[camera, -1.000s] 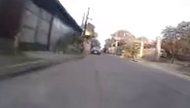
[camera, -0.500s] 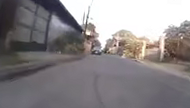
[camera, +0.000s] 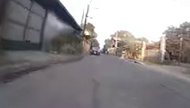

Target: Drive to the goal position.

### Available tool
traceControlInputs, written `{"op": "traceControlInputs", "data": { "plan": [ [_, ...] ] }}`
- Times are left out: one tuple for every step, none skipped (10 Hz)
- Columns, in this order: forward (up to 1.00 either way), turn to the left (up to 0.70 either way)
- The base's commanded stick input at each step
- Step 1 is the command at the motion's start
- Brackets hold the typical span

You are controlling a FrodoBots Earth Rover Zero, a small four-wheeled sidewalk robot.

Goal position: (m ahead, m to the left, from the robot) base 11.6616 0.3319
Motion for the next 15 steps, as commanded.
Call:
{"op": "traceControlInputs", "data": {
  "plan": [
    [1.00,0.01],
    [1.00,0.01],
    [1.00,-0.02],
    [1.00,-0.39],
    [1.00,-0.39],
    [1.00,-0.39],
    [1.00,0.01],
    [1.00,0.01],
    [1.00,0.01],
    [1.00,0.01],
    [1.00,0.01],
    [1.00,-0.37],
    [1.00,-0.39],
    [1.00,0.01],
    [1.00,0.01]
  ]
}}
